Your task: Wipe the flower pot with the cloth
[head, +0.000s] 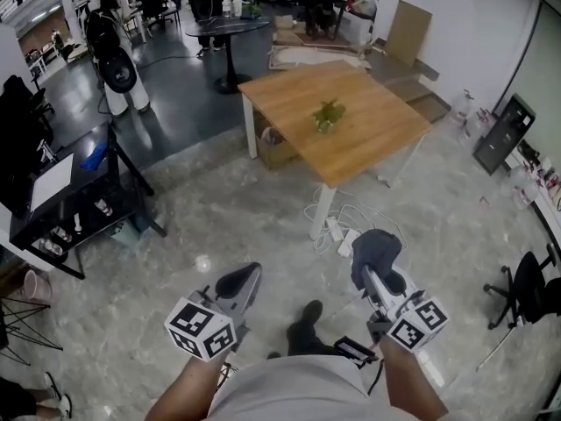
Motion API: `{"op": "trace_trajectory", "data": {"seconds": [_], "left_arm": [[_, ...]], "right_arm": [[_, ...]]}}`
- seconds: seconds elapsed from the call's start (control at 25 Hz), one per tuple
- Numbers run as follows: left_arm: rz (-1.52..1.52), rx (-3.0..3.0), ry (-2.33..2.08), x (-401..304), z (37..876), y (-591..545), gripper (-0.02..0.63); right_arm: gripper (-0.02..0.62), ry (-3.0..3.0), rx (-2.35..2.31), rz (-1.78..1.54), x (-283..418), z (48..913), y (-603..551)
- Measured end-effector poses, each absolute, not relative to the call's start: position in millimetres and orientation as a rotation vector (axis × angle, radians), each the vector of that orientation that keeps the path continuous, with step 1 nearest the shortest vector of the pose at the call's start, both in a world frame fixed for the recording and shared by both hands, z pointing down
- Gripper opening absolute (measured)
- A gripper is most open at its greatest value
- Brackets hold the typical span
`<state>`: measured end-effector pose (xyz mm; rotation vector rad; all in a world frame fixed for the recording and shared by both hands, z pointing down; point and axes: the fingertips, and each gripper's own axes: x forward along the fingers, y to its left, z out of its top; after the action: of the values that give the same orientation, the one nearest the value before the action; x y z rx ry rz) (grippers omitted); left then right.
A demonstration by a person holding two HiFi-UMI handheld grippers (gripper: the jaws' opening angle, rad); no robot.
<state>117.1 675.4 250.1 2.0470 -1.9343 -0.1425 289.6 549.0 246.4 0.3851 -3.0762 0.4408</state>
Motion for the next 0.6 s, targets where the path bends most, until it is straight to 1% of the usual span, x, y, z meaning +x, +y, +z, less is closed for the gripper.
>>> {"op": "trace_trajectory", "data": {"seconds": [0.32, 0.6], "left_arm": [[-0.122, 1.988, -1.985, 48.8, 248.6, 551.5, 0.006], [-0.101, 1.973, -1.981, 22.2, 250.3, 420.4, 0.006]], "right_arm": [[0.066, -3.080, 0.291, 0.494, 214.3, 260.4, 416.6], [0.066, -3.075, 0.250, 0.519, 184.9, 260.1, 286.2]]}}
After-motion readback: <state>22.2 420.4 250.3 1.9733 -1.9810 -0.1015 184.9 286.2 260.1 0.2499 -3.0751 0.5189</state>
